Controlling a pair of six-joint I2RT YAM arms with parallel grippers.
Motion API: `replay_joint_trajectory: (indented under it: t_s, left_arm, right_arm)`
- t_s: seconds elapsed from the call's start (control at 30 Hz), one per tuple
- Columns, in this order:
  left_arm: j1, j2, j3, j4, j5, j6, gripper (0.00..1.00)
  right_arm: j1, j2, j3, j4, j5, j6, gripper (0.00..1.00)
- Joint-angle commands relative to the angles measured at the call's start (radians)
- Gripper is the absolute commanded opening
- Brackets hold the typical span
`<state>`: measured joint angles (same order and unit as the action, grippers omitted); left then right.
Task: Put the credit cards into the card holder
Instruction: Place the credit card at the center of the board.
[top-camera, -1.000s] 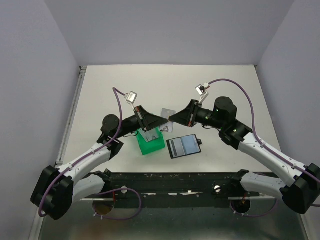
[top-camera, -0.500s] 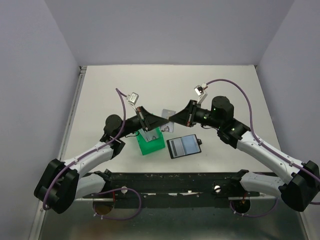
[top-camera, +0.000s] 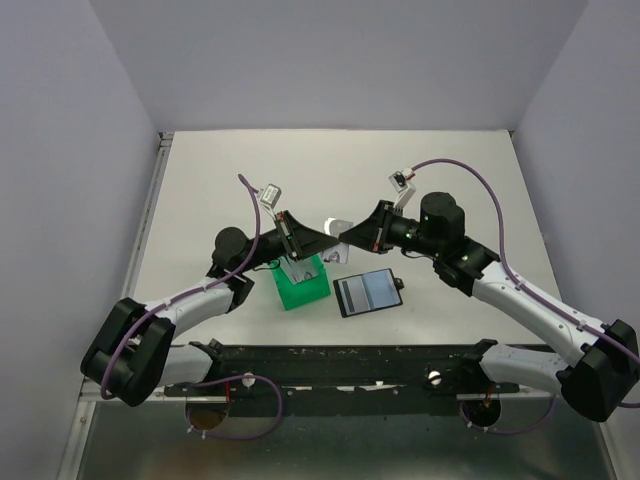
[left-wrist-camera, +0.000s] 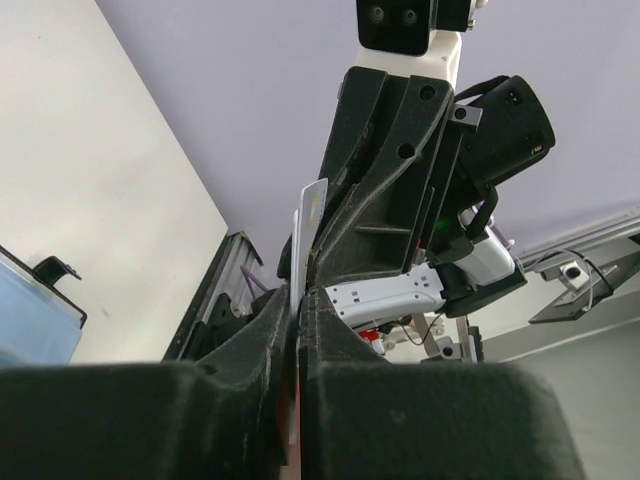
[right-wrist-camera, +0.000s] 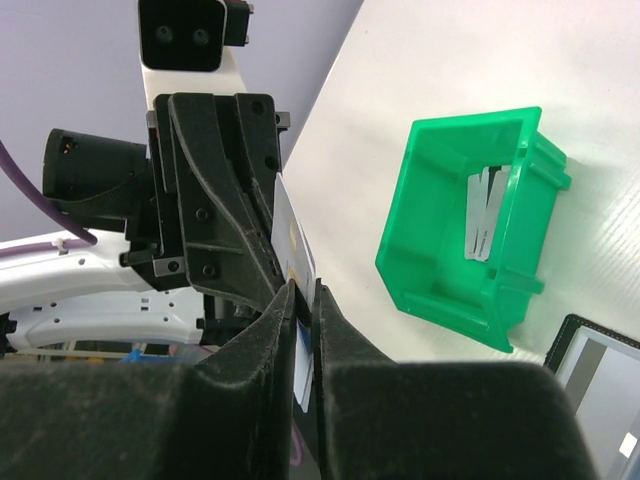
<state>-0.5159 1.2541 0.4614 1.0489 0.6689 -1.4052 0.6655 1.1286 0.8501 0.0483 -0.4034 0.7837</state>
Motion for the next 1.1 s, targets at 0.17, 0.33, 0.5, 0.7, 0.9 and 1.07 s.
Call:
replay_joint_trajectory:
  t_s: [0.17, 0.33, 0.5, 0.7, 0.9, 1.07]
  left_arm:
    - [0.004, -0.022, 0.006, 0.118, 0.037, -0.012, 0.18]
    - [0.005, -0.033, -0.001, 0.114, 0.032, -0.012, 0.19]
    - [0.007, -0.042, -0.001, 0.106, 0.032, -0.009, 0.19]
    - [0.011, -0.048, -0.003, 0.102, 0.032, -0.009, 0.19]
    - [0.014, -0.051, -0.003, 0.1, 0.034, -0.009, 0.19]
    - [0.017, -0.055, -0.004, 0.097, 0.038, -0.009, 0.19]
  right_arm:
    - [-0.001, 0.008, 0.001, -0.085, 0.035, -0.035, 0.22]
    - [-0.003, -0.004, -0.009, -0.085, 0.041, -0.034, 0.2]
    - [-0.006, -0.016, -0.019, -0.09, 0.048, -0.034, 0.19]
    - [-0.009, -0.029, -0.025, -0.096, 0.049, -0.034, 0.19]
    - [-0.012, -0.039, -0.029, -0.105, 0.054, -0.035, 0.18]
    - [-0.015, -0.052, -0.034, -0.111, 0.057, -0.034, 0.18]
